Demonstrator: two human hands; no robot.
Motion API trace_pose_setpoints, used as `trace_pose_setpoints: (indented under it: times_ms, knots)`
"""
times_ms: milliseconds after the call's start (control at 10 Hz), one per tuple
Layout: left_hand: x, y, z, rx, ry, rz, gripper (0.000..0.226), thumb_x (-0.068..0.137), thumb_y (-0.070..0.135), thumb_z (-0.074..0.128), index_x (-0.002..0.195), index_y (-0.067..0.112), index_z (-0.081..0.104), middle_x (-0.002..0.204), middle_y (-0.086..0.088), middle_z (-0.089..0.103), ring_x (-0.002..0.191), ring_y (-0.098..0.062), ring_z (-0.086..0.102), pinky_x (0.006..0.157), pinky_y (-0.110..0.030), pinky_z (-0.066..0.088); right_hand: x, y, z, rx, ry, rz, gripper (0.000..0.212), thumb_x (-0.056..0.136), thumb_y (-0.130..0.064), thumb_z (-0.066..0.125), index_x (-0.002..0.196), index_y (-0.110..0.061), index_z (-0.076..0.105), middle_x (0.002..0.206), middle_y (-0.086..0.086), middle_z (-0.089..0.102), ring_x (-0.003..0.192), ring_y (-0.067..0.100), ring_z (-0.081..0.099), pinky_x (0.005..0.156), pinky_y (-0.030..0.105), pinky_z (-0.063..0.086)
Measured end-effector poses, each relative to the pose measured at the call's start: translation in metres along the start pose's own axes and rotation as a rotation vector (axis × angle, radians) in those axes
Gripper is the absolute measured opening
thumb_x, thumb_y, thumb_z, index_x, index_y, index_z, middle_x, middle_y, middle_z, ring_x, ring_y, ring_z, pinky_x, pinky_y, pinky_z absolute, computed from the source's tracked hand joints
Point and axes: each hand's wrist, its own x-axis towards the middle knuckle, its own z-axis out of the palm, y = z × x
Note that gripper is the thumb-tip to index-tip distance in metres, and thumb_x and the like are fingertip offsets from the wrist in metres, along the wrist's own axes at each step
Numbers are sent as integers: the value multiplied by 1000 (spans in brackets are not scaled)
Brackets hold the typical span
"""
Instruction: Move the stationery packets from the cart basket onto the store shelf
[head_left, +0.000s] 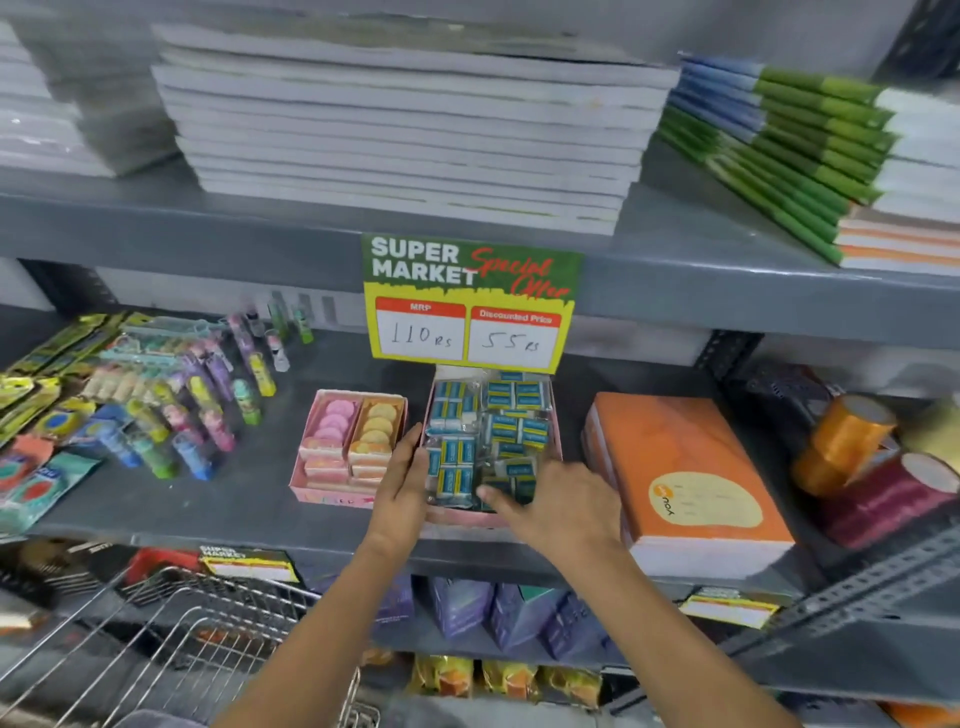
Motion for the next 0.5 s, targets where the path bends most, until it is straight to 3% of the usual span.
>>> trace_pose_setpoints:
  times_ms: [100,200,300,400,500]
  knots:
    - [-10,8,-6,151,1,61,41,99,32,40,138,21,44,145,-1,46,133,-15,43,113,-33,33,-22,3,-8,47,30,1,79,70,-85,38,107,-17,51,83,5,69,77,28,69,53,30,42]
    - [-37,24,-18,312,-19,186,44,99,32,40,140,16,41,147,-2,43,134,-11,37,108,-23,23,-63,9,-32,96,117,-9,73,76,-79,39,116,-18,47,97,7,67,84,30,67,58,32,45]
    - [-68,45,-27,437,-42,309,47,99,34,40,140,12,39,147,-6,43,132,-11,37,107,-23,23,-95,8,-58,80,185,-36,72,78,-75,43,122,-17,47,108,8,63,93,30,63,67,35,49]
    - [-123,89,-41,673,-25,630,58,95,44,36,135,3,42,139,-16,47,130,-26,41,108,-31,30,-136,2,-106,45,438,-106,82,79,-70,48,136,-12,43,129,13,55,109,35,53,85,44,49]
    - [-152,116,-51,905,59,883,64,93,48,32,139,4,38,147,-16,38,138,-28,32,114,-39,26,-157,-2,-137,-4,633,-112,84,80,-70,47,140,-12,40,143,18,45,118,37,50,91,48,46]
